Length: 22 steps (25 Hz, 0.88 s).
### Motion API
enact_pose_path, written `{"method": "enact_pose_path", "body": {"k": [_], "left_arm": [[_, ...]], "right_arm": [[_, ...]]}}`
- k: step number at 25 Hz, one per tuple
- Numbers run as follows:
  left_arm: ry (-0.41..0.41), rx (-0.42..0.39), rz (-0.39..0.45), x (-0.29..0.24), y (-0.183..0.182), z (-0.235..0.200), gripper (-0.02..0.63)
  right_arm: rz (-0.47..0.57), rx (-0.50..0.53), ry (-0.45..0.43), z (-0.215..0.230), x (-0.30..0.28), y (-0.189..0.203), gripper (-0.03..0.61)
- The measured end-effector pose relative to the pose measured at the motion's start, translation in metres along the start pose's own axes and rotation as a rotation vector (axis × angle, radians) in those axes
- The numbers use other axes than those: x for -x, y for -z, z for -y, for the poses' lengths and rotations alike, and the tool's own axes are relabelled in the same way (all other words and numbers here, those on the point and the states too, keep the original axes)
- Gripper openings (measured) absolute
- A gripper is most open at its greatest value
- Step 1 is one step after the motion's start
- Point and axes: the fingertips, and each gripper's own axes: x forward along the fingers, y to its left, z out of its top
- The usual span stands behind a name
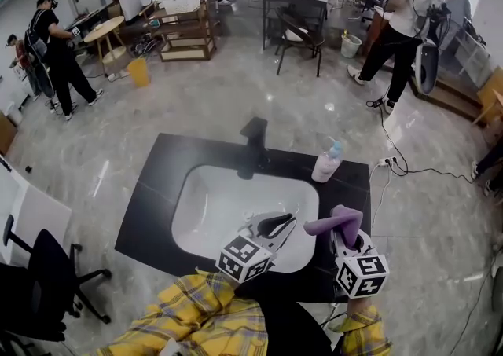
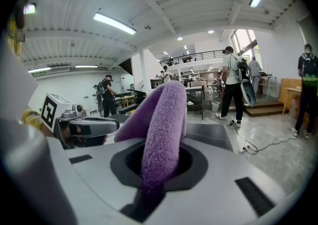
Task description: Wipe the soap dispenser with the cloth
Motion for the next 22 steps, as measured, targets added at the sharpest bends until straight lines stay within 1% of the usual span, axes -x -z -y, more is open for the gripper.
{"method": "enact_pose_path", "body": {"k": [5, 11, 18, 22], "left_arm": [[-0.021, 0.014, -0.005, 0.010, 0.005, -0.005, 0.041], [-0.053, 0.050, -0.011, 0.018, 0.015, -0.011, 0.041], [-0.036, 0.059, -0.022, 0.016, 0.021, -0.007, 0.041], [-0.026, 0.063, -0.028, 0.013, 0.019, -0.006, 0.041]], "right_arm": [[-0.005, -0.062, 0.023, -0.004, 0.006, 0.014, 0.037], [-0.020, -0.108, 0.033, -0.009, 0.008, 0.029, 0.037], [-0.025, -0.108, 0.041, -0.008, 0.010, 0.036, 0.035], [-0.020, -0.129, 0.045, -0.006, 0.013, 0.033, 0.037]]}}
